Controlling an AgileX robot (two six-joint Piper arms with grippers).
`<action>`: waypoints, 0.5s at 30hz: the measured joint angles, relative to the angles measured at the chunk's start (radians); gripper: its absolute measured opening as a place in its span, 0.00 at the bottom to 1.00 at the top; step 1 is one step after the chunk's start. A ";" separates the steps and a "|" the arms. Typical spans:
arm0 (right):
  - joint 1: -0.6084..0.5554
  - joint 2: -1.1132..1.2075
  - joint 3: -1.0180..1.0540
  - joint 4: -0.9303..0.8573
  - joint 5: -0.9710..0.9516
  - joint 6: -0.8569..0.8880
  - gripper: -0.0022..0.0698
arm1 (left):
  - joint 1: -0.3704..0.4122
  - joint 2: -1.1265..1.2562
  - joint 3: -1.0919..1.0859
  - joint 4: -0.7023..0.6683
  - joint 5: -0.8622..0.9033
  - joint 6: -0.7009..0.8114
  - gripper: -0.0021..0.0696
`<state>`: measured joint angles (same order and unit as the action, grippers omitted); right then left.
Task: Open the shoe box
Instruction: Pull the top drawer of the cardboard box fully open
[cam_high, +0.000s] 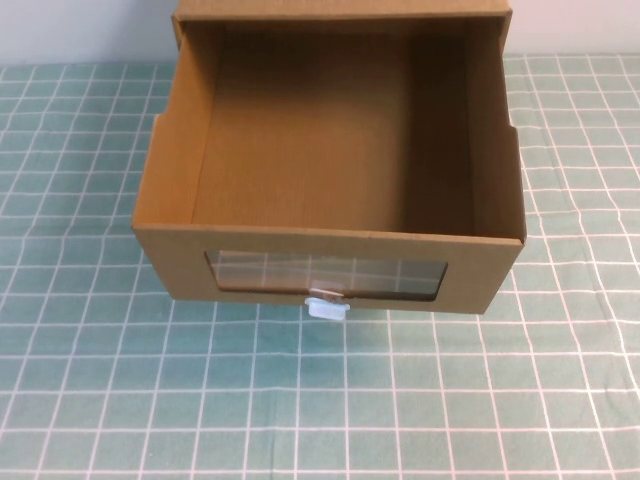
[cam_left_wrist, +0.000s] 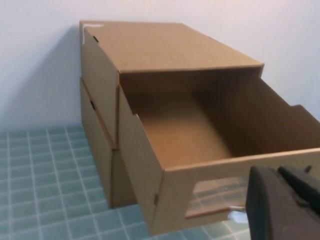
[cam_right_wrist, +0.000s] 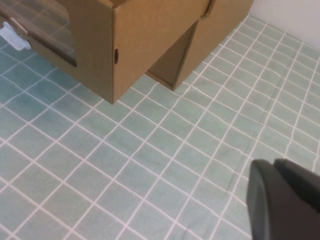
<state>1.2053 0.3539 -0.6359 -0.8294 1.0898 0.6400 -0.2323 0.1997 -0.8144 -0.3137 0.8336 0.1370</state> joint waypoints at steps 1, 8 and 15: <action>0.000 0.000 0.000 0.000 0.000 0.000 0.01 | 0.000 0.000 0.000 0.002 -0.011 0.002 0.02; 0.000 0.000 0.000 0.000 0.000 0.000 0.01 | 0.000 0.000 0.024 0.259 -0.075 0.066 0.02; 0.000 0.000 0.000 0.002 0.000 0.000 0.01 | 0.000 -0.002 0.205 0.383 -0.215 0.055 0.02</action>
<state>1.2053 0.3539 -0.6359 -0.8271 1.0898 0.6400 -0.2323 0.1976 -0.6096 0.0690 0.6186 0.1920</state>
